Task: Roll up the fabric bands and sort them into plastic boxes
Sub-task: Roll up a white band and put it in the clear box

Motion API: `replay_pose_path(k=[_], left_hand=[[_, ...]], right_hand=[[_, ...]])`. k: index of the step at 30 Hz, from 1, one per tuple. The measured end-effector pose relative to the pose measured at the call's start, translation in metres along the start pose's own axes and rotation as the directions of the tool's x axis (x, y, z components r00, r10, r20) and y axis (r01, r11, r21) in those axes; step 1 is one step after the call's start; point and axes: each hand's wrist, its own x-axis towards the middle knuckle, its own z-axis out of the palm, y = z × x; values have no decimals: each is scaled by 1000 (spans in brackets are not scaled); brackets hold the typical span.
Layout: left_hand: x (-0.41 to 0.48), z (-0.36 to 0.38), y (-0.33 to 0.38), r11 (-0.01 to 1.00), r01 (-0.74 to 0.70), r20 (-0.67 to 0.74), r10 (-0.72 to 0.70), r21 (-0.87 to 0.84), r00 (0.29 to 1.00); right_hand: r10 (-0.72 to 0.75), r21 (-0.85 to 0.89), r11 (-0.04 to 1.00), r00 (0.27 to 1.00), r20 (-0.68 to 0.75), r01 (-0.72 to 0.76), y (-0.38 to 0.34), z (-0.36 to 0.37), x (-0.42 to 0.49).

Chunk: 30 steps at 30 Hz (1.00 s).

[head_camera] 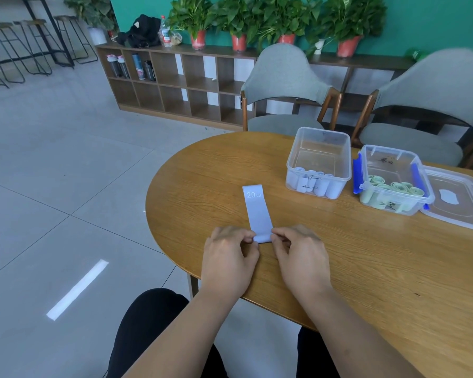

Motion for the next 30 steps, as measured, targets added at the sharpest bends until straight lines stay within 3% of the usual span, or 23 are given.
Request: replay_pose_path(k=[2,7,13,30], left_hand=[[0,0,0,1000,-4,-3,4,10,1000],[-1,-1,3,999,27,-22,-28,-27,999],[-1,-3,5,999,31,-18,-32,-27,999],[-1,-2,5,1000,12,-23,-12,7,1000]], right_hand=[[-10,-24,1000,1000,-3,10,-2,0,0],[74,102,992,997,-2,-74,-1,-4,-1],[46,35,998,999,12,-47,1,-3,0],[79,102,992,997,6,-79,-2,-5,0]])
